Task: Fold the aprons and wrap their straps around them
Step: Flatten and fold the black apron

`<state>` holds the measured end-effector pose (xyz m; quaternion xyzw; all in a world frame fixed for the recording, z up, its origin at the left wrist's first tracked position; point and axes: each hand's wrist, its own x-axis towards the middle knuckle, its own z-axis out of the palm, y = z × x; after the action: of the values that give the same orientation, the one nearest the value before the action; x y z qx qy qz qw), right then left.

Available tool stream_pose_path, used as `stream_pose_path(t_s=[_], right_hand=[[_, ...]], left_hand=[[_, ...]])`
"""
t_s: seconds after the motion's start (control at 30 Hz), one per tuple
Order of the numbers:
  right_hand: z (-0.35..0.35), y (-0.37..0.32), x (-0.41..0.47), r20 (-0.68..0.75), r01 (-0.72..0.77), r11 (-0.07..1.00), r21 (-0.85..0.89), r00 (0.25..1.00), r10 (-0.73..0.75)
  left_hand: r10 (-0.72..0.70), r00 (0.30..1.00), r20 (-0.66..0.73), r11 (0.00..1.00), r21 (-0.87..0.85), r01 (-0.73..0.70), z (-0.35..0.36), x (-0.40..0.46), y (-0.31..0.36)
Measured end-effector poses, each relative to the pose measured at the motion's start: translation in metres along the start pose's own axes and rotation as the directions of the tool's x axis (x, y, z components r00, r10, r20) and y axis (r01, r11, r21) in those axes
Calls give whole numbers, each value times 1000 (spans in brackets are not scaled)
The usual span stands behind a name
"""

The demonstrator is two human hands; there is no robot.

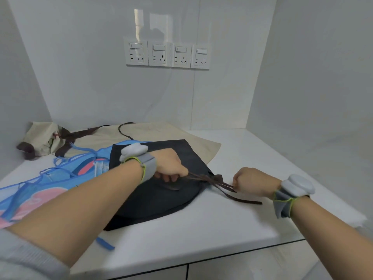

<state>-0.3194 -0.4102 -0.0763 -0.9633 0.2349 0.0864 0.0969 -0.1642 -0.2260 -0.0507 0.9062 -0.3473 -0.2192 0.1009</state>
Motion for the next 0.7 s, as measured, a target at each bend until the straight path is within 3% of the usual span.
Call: stream_pose_path(t_s=[0.03, 0.1, 0.13, 0.2, 0.27, 0.3, 0.33, 0.4, 0.43, 0.5, 0.7], right_hand=[[-2, 2, 2, 25, 6, 1000, -17, 1000, -6], [-3, 0, 2, 72, 10, 999, -34, 997, -8], [-2, -5, 1, 86, 6, 999, -50, 996, -2], [4, -9, 2, 65, -6, 999, -50, 998, 9], [8, -5, 5, 50, 14, 999, -51, 999, -12], [7, -2, 7, 49, 21, 1000, -17, 999, -21], [4, 3, 7, 36, 12, 996, 91, 999, -16], [-3, 8, 8, 2, 20, 899, 437, 1000, -23], [-6, 8, 10, -38, 34, 816, 578, 999, -14], [-6, 2, 21, -121, 43, 720, 693, 991, 57], [13, -43, 74, -102, -51, 820, 570, 986, 133]], left_hand=[[12, 1000, -23, 1000, -4, -12, 1, -1, -1], [46, 988, -146, 976, 217, -13, 13, 0, -3], [92, 972, -215, 918, 397, 1, 20, -1, -1], [294, 918, -266, 700, 714, -17, 33, 0, 0], [410, 879, -242, 605, 793, -64, 40, 0, -3], [392, 885, -250, 656, 751, -78, 40, -1, -8], [339, 898, -280, 775, 624, -98, 39, -2, -15], [192, 926, -324, 967, 224, -122, 33, -7, -32], [144, 924, -355, 990, 55, -134, 29, -10, -42], [62, 892, -448, 992, -69, -104, 20, -12, -65], [-236, 743, -626, 965, -239, 105, 12, -21, -139]])
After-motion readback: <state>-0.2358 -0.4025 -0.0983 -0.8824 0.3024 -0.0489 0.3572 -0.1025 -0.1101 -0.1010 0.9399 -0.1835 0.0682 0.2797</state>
